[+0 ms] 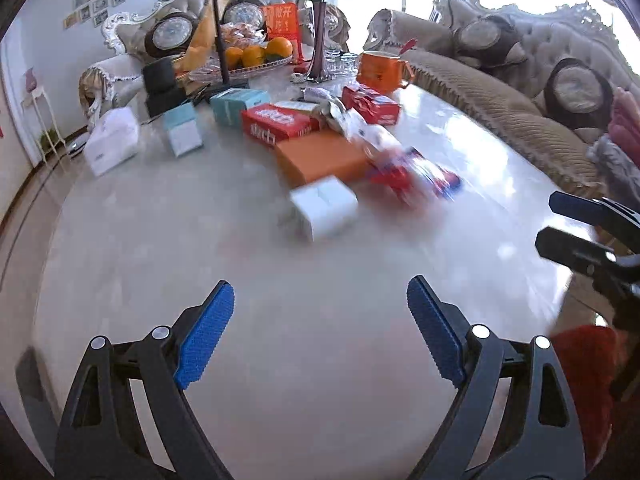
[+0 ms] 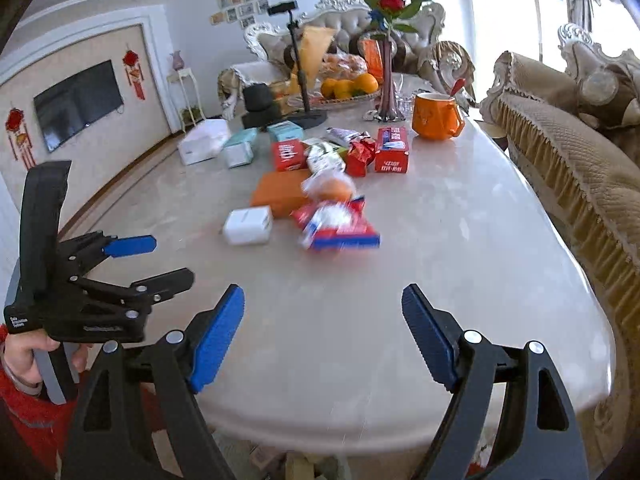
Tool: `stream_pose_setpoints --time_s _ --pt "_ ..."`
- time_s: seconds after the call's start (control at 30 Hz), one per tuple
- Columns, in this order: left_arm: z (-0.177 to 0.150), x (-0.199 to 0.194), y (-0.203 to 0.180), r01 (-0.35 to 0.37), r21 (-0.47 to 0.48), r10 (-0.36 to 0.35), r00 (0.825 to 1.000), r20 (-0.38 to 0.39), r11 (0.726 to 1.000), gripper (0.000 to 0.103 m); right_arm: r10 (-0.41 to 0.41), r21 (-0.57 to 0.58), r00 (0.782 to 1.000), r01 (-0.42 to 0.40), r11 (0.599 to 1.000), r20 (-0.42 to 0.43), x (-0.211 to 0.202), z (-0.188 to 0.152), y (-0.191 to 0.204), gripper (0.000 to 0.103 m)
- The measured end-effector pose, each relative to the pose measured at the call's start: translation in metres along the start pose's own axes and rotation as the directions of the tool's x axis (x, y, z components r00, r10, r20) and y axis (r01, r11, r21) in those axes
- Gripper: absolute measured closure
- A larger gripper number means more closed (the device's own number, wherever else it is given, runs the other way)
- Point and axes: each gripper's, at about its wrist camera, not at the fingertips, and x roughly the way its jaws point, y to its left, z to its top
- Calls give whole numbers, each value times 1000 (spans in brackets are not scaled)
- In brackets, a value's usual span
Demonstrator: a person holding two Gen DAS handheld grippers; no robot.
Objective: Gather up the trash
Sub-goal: 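Grasp the white PISEN charger with left tool while right grasps the red snack bag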
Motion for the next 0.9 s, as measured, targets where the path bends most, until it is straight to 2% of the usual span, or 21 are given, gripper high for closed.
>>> stream_pose_setpoints --time_s 0.13,0.27,0.37,0.5,0.77,0.87,0.9 --pt "30 32 3 -3 -29 3 1000 -13 1000 17 -13 -28 999 12 1000 -39 39 21 -7 26" --pt "48 58 7 45 -104 -48 999 -23 993 17 -8 -55 998 5 998 -59 64 35 -7 26" --pt "53 74 5 5 -96 -9 999 -45 995 17 11 -42 997 -15 999 -77 77 44 -9 26" --pt "54 91 8 -32 -121 20 995 -99 992 17 -12 -37 992 8 999 -122 93 46 -12 26" --pt "56 96 13 -99 -100 87 989 -120 990 17 -22 -49 983 13 999 -183 116 45 -16 28" --pt "55 94 11 -73 -74 65 992 -107 995 28 -17 -77 982 3 997 -189 115 42 -12 50" --pt "55 92 9 -63 -59 57 993 -100 996 41 -15 -82 981 -1 997 -191 113 41 -11 50"
